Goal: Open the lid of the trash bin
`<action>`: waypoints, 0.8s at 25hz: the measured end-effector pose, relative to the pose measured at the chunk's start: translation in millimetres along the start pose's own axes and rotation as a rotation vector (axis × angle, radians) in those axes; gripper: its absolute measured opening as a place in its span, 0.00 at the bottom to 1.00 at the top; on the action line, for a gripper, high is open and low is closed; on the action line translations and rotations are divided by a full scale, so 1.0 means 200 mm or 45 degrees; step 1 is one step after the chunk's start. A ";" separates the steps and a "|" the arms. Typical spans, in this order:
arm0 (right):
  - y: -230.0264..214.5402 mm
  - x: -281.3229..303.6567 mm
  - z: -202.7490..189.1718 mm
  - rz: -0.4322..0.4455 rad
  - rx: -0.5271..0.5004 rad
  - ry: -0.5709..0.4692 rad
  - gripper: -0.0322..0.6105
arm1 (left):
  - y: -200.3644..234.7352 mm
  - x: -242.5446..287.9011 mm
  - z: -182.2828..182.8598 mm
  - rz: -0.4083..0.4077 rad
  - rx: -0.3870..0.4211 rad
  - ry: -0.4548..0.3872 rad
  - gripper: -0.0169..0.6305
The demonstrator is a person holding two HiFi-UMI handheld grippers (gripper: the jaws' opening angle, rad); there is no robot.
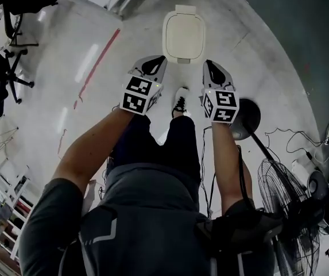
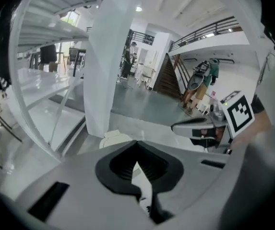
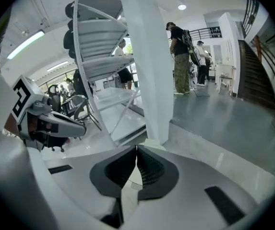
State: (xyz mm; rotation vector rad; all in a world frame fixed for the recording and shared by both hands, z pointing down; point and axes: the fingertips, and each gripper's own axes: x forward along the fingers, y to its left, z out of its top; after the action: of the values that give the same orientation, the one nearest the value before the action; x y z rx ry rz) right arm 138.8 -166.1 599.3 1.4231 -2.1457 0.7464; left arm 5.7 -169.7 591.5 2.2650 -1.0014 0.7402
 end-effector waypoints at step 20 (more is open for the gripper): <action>0.03 0.64 -0.82 0.071 -0.023 0.340 0.09 | 0.11 0.59 -0.65 -0.051 -0.082 0.260 0.04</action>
State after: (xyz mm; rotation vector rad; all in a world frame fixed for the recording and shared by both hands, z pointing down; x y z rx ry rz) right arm 100.1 -143.9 802.2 1.1842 -1.9869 0.8814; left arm 21.3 -151.5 767.7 2.0993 -0.8686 0.8886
